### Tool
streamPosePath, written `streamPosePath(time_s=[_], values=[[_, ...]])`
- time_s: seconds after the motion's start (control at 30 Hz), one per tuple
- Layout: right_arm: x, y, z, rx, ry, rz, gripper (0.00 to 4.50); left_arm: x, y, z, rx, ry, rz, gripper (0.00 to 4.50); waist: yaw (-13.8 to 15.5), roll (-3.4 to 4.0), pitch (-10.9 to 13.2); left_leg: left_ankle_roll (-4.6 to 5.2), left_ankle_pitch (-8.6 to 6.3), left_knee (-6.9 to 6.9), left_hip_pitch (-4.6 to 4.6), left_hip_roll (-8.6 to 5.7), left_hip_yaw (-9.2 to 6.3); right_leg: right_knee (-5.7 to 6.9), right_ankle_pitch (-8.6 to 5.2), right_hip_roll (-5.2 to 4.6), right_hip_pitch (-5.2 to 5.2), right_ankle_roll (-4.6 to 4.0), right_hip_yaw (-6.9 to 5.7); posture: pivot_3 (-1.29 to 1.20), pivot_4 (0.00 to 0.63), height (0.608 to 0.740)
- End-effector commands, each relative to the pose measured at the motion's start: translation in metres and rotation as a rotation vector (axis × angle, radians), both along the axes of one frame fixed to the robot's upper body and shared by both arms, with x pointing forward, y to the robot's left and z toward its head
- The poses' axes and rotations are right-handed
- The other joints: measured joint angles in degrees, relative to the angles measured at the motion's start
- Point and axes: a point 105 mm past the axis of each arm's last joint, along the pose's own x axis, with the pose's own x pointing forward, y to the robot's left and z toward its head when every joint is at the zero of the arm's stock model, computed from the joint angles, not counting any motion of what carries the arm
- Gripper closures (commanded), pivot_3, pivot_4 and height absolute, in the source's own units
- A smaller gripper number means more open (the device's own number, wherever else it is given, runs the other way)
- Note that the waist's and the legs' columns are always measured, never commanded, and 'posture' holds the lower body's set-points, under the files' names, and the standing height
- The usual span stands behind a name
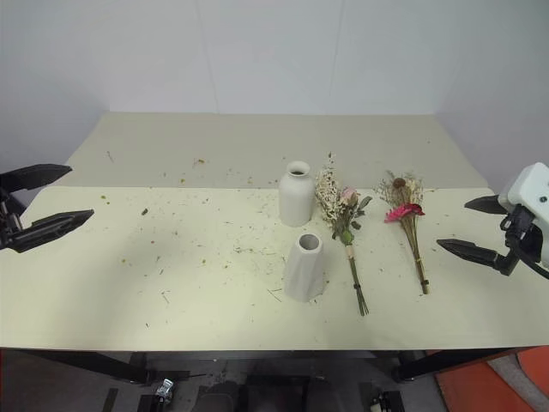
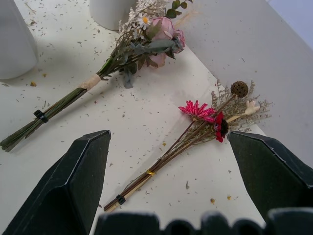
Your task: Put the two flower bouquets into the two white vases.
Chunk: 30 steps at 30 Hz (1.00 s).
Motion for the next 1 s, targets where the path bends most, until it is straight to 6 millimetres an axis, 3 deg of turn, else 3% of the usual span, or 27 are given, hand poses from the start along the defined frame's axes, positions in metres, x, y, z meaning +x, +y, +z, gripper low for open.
streamPosePath(time_s=[0.03,0.4,0.57,0.67,0.87,1.0], values=[[-0.001,0.002,0.007,-0.027,-0.024,-0.009,0.00,-0.004,-0.001,0.012,0.031,-0.047,-0.001,0.05,0.00,0.00,0.00,0.00,0.00,0.00,0.00,0.00,0.00,0.00,0.00,0.00,0.00,0.00,0.00,0.00,0.150,0.740],[0.005,0.001,0.002,-0.021,-0.014,-0.057,0.00,-0.001,-0.008,0.011,0.024,-0.044,-0.033,0.05,-0.04,0.00,0.00,0.00,0.00,0.00,-0.01,0.01,0.02,0.00,0.00,0.01,-0.03,0.00,0.01,0.00,0.150,0.740],[0.024,0.009,-0.016,0.030,0.089,-0.116,0.00,0.012,-0.034,0.003,0.029,-0.009,-0.148,0.05,-0.03,0.00,0.00,0.00,0.00,0.00,0.04,0.00,0.06,0.01,0.02,0.01,-0.01,-0.04,0.04,0.00,0.150,0.740],[0.046,0.015,-0.033,0.042,0.145,-0.207,0.00,0.026,-0.064,-0.003,0.048,-0.003,-0.253,0.05,-0.01,-0.01,0.00,0.00,0.00,0.00,-0.01,-0.01,0.06,0.00,0.04,0.07,-0.04,-0.06,0.04,0.00,0.150,0.740],[0.084,0.007,-0.049,0.120,0.234,-0.436,0.00,0.047,-0.118,-0.002,0.067,-0.007,-0.441,0.05,0.03,-0.04,0.00,0.01,0.02,0.01,-0.43,-0.24,0.06,-0.01,0.45,0.05,-0.46,-0.48,0.14,0.00,0.150,0.740],[0.100,0.005,-0.062,0.140,0.260,-0.503,0.00,0.057,-0.137,-0.007,0.137,0.017,-0.494,0.05,-0.06,-0.04,0.00,0.02,0.02,0.02,-0.92,-0.29,0.06,0.06,0.53,0.05,-1.00,-0.44,0.18,0.00,0.150,0.740]])
